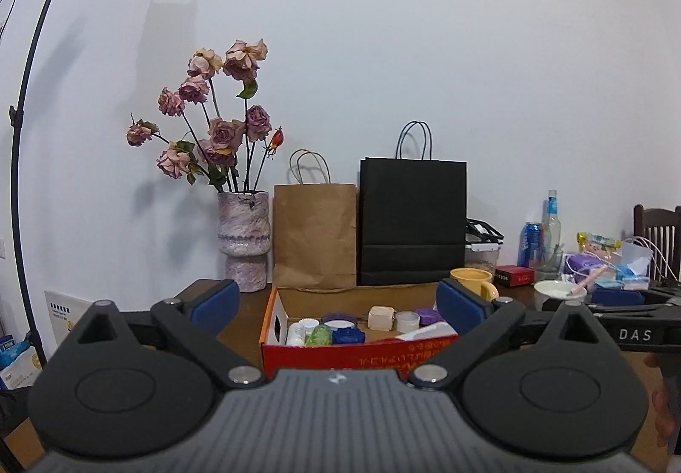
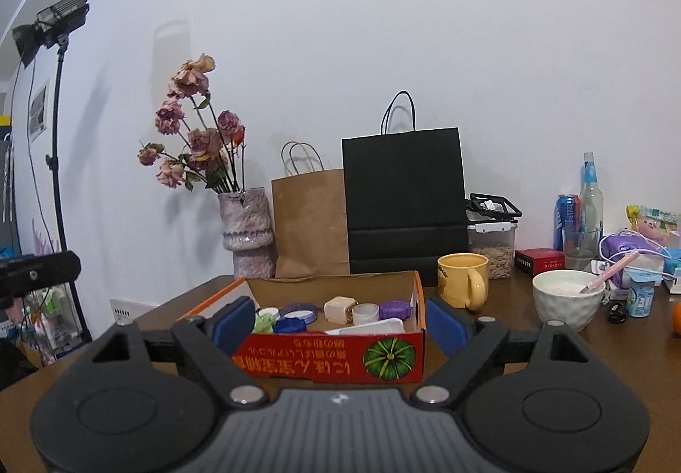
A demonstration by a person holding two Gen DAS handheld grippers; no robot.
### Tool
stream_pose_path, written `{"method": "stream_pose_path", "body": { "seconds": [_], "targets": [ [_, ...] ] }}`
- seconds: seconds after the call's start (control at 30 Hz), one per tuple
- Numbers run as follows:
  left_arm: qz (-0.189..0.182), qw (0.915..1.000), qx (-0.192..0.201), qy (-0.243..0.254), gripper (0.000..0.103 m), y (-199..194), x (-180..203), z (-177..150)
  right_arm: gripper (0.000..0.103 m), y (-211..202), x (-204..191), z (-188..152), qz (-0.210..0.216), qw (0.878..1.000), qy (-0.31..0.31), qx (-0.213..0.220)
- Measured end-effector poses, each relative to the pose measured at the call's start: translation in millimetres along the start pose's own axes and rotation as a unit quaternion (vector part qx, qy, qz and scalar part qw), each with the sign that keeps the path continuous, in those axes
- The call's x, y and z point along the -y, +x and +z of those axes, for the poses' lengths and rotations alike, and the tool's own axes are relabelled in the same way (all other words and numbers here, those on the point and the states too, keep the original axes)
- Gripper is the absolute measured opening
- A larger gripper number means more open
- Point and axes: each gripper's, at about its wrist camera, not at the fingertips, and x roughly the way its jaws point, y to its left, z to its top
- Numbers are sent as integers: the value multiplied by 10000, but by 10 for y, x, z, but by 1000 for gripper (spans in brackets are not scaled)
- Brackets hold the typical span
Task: Organize rigid objects
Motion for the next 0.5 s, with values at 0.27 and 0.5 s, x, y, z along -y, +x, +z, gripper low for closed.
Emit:
{"method": "stream_pose_path", "body": {
  "seconds": [0.27, 0.5],
  "targets": [
    [84, 9992, -185, 338, 103, -454, 142, -256, 95, -492, -110, -166, 118, 9998, -159, 92],
    [198, 9987, -285, 376, 103, -910, 248, -460, 96, -944, -293, -326, 221, 9992, -332, 66]
  ]
}}
